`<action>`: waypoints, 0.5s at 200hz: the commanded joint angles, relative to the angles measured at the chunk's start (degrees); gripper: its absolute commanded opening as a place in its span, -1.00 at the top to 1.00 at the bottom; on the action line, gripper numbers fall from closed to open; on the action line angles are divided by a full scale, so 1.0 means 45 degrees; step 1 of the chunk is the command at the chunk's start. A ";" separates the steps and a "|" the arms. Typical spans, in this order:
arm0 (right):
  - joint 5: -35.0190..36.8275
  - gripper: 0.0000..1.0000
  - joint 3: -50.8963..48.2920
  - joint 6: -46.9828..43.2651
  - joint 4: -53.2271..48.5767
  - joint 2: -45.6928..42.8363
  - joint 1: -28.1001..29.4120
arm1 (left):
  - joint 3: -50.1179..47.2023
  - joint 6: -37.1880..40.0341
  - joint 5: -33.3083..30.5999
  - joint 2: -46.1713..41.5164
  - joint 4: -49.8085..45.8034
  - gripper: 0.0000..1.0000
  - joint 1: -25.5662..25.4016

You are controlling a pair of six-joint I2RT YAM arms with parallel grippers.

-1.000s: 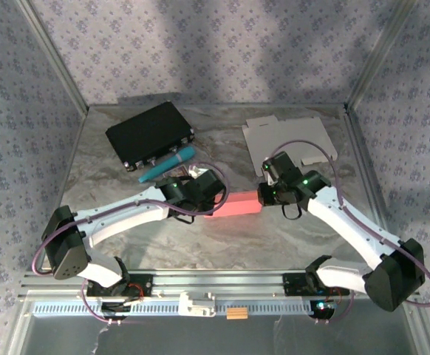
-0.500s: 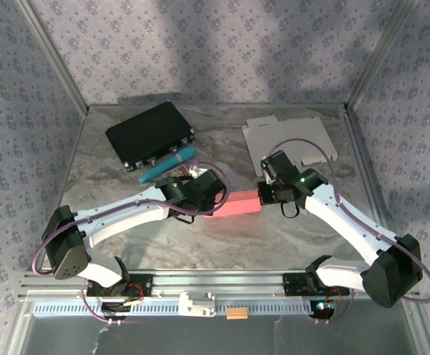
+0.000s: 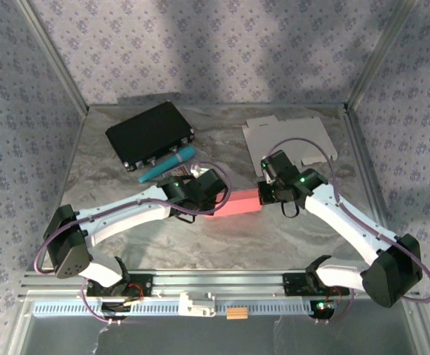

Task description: Fold the paper box

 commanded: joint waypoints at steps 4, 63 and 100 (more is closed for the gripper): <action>0.0350 1.00 0.0233 -0.0386 -0.0202 0.0201 -0.0072 | 0.0166 0.0186 0.0354 0.0376 -0.0596 1.00 0.0054; 0.0301 1.00 -0.1052 -0.0416 0.0240 -0.0370 -0.0130 | -0.0199 0.0094 0.0423 0.0416 -0.0335 1.00 0.0054; 0.0220 1.00 -0.1425 0.0129 0.0189 -0.0776 -0.0140 | -0.0268 0.0053 0.0463 0.0507 -0.0323 1.00 0.0054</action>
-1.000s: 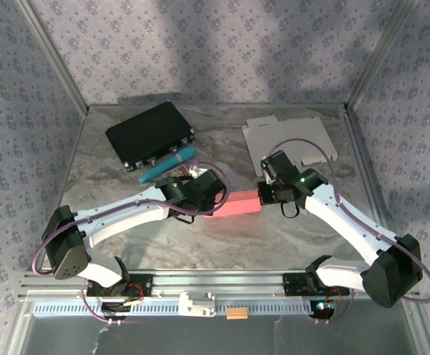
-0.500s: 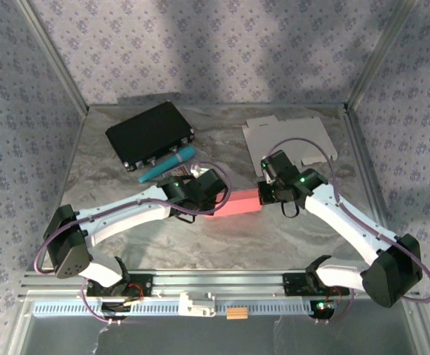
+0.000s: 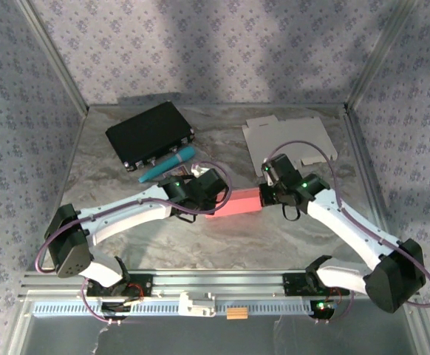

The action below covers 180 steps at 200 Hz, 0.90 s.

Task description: Fold the paper box

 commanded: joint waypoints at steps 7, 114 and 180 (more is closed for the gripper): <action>0.0073 1.00 -0.0424 0.0453 -0.0848 -0.0254 -0.0089 | -0.0283 0.0006 0.0465 0.0393 -0.0467 1.00 0.0020; -0.4008 -0.25 -0.3100 1.3657 0.3960 -0.3983 -0.1175 | -0.0183 0.0006 0.0504 0.0651 -0.0370 1.00 0.0030; -0.5341 -0.32 -0.3546 1.6197 0.5483 -0.3149 -0.2546 | -0.0168 -0.0014 0.0523 0.0659 -0.0356 1.00 0.0030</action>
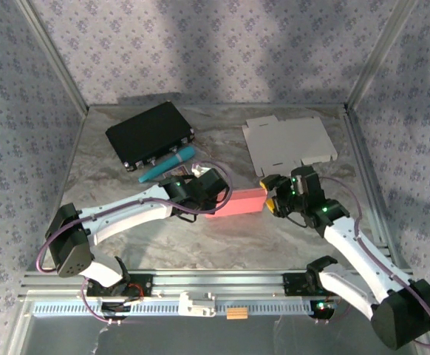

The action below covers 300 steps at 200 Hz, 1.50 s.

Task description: Fold the paper box

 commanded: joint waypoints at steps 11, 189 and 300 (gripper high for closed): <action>-0.0865 -0.25 0.0202 0.1141 0.0262 0.0220 -0.0228 | -0.0142 0.0021 0.0625 0.0581 -0.0469 1.00 0.0030; -0.0626 0.32 -0.1175 -0.0020 -0.0320 0.0412 -0.0680 | -0.0142 -0.0243 0.0729 -0.0655 -0.0700 0.22 0.0078; -0.0544 0.52 -0.1312 -0.0004 -0.0758 0.0631 -0.0547 | -0.2358 -0.3517 0.7381 -0.2480 0.3775 -0.13 0.3650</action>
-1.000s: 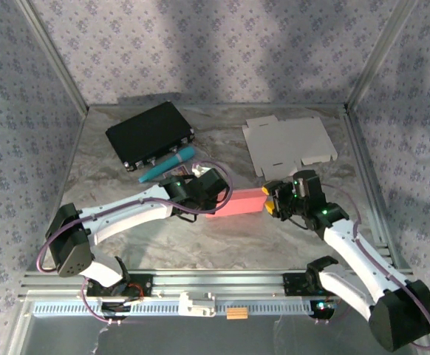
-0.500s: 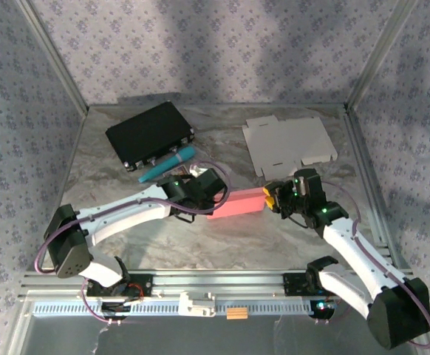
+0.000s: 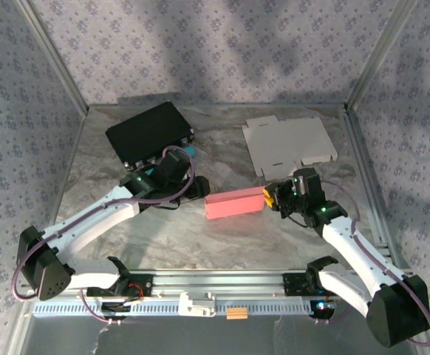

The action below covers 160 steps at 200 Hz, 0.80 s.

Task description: Fold the paper box

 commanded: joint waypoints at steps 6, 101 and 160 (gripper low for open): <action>0.0239 0.52 -0.0439 -0.0034 -0.1561 0.0285 0.0104 | -0.0954 -0.1579 0.2699 0.0522 0.1969 -0.11 0.0605; 0.0239 0.55 -0.0398 0.0029 -0.1616 0.0323 0.0124 | -0.2866 -0.2315 0.3035 0.0255 0.3437 0.19 0.0925; 0.0164 0.68 -0.0606 -0.0006 -0.2408 0.0559 0.0049 | -0.3939 -0.1997 0.3368 0.0561 0.4000 0.58 0.0926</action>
